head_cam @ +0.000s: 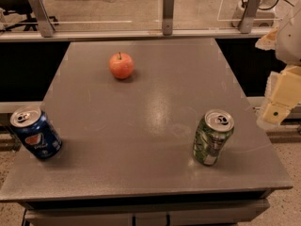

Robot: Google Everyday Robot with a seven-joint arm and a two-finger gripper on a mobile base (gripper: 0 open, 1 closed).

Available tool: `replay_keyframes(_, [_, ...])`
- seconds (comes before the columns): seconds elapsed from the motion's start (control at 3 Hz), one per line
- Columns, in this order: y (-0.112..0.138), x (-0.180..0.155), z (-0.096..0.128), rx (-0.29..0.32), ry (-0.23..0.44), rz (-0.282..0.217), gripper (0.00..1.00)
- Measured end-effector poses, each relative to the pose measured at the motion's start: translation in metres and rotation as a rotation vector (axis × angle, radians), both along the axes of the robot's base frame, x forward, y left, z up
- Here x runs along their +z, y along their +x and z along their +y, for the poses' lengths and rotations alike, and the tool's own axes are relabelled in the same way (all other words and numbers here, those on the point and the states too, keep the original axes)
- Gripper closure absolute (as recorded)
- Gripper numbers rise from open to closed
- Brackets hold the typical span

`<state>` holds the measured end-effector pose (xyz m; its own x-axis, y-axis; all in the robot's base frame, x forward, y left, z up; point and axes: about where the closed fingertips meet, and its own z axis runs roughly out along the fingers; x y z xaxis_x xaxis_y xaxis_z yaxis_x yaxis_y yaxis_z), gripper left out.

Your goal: Move green can near pepsi can

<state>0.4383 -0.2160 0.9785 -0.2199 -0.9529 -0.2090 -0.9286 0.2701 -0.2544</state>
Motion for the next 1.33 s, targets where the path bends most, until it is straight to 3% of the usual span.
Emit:
replay_keyframes(0.33, [0.000,0.000,0.000,0.001,-0.001,-0.002,0.00])
replay_keyframes(0.67, [-0.006,-0.002,0.002,0.015,-0.080,0.006,0.00])
replay_keyframes(1.0, [-0.019,-0.013,0.007,0.034,-0.145,0.060,0.00])
replay_keyframes(1.33, [-0.027,-0.031,0.020,0.079,-0.122,0.111,0.00])
